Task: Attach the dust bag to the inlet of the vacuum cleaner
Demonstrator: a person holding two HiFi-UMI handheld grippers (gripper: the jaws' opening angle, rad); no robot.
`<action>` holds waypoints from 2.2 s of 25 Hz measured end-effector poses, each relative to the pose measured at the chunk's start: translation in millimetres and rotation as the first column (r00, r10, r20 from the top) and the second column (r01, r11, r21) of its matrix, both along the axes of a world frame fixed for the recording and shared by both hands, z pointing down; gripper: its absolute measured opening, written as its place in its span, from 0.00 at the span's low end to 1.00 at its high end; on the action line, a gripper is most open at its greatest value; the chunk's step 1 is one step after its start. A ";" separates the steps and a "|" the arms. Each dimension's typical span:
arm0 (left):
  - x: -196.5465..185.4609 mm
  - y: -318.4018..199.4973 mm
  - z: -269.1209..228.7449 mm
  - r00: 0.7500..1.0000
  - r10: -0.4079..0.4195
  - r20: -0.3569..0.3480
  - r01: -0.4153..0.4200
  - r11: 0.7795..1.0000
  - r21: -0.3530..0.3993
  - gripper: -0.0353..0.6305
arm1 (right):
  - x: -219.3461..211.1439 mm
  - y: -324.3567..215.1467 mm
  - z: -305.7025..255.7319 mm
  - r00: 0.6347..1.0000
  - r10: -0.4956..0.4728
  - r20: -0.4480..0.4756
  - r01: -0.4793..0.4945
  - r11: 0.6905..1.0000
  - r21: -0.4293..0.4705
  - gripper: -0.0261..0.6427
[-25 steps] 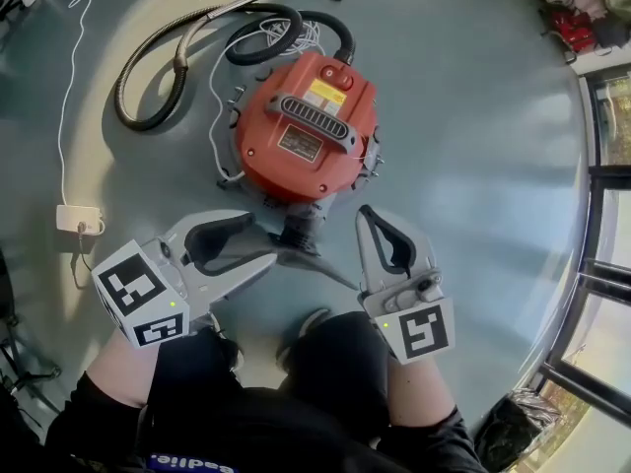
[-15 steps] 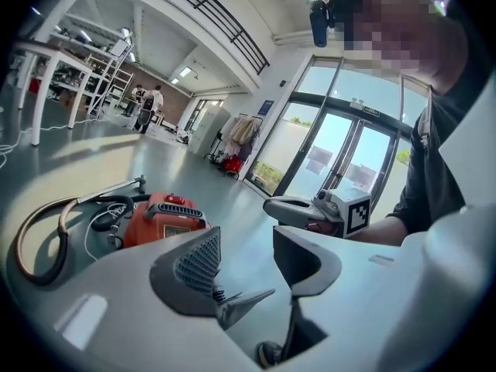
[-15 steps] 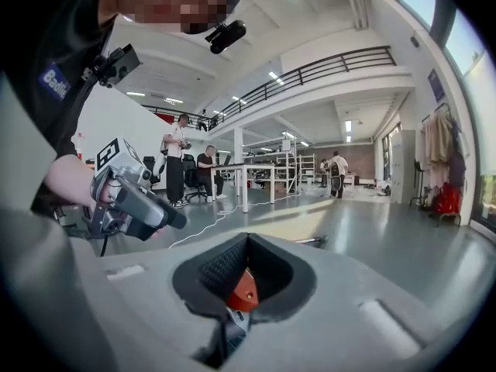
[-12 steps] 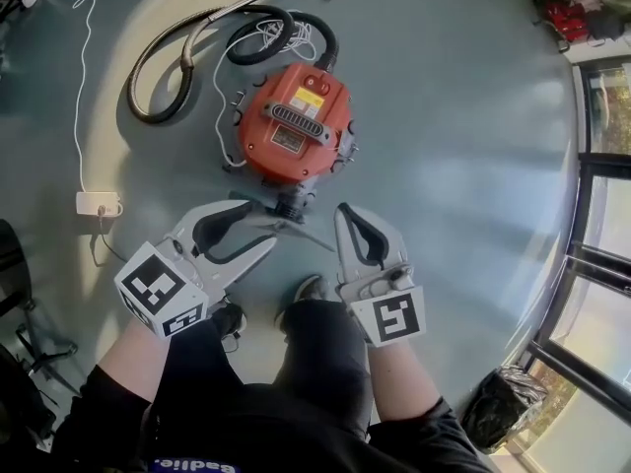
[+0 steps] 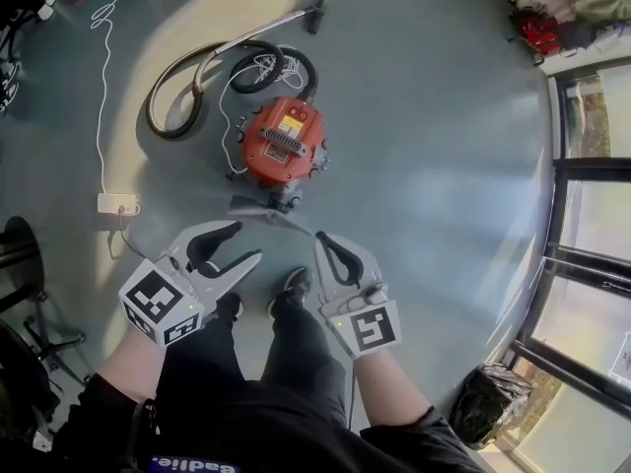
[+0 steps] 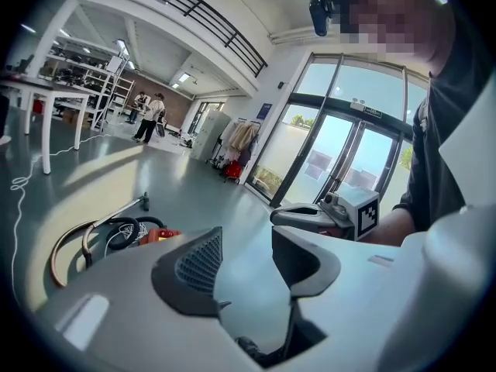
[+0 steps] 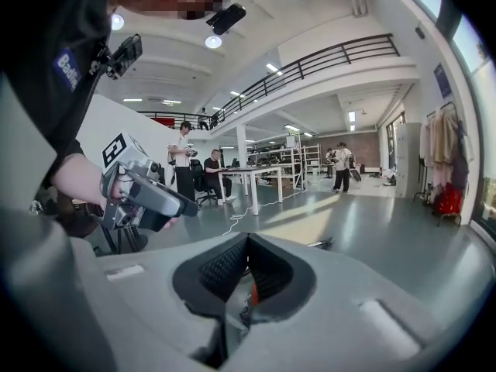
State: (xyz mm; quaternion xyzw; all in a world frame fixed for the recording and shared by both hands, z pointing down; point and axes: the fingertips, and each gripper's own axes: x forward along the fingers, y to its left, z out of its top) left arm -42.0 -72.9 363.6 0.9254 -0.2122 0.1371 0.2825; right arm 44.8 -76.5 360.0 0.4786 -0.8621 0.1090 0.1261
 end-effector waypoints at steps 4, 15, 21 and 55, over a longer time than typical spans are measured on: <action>-3.8 19.7 -54.3 1.000 -0.017 0.013 0.017 1.000 0.011 0.38 | -6.8 26.1 -44.2 0.999 -0.042 -0.021 0.042 0.999 -0.015 0.03; 6.7 77.0 -154.2 0.994 -0.076 0.075 0.069 0.993 0.093 0.37 | 16.8 79.4 -124.7 0.995 -0.048 0.092 0.053 0.997 -0.052 0.03; 10.3 101.8 -190.8 0.993 -0.118 0.027 0.115 0.988 0.100 0.36 | 16.6 100.3 -153.0 0.994 -0.086 0.070 0.087 0.996 -0.018 0.03; 11.0 239.3 -246.1 0.997 0.009 0.083 -0.041 0.919 0.393 0.07 | -34.9 237.9 -262.3 0.991 -0.105 0.080 0.091 0.982 0.163 0.03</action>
